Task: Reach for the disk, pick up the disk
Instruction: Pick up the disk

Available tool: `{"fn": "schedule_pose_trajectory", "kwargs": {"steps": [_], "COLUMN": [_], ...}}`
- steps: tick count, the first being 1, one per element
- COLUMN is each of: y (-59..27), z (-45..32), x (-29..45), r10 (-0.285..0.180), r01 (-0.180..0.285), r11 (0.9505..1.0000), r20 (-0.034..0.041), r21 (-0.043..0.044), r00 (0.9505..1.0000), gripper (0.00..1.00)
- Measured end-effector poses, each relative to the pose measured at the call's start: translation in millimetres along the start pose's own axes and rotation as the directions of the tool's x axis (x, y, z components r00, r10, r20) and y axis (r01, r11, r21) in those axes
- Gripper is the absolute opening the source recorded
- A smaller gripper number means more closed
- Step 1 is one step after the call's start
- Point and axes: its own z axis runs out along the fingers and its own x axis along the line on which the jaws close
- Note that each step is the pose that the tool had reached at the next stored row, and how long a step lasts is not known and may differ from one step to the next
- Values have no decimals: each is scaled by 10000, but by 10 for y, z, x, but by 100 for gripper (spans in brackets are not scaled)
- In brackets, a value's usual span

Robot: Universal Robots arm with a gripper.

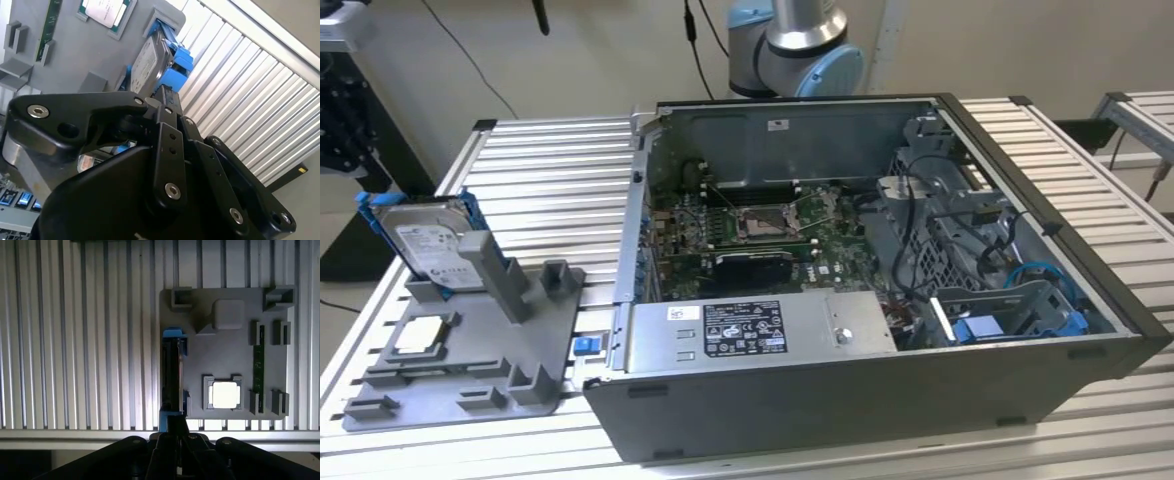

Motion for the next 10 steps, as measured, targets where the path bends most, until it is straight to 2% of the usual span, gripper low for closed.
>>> {"fn": "schedule_pose_trajectory", "kwargs": {"steps": [6, 8, 10], "y": [2, 3, 2], "z": [59, 69, 73], "x": [-2, -3, -3], "r10": [0, 3, 13], "r01": [0, -4, -14], "r11": [10000, 9999, 9991], "r20": [22, 29, 38], "r21": [21, 162, 421], "r00": [10000, 10000, 10000], "gripper": [100, 100, 100]}}
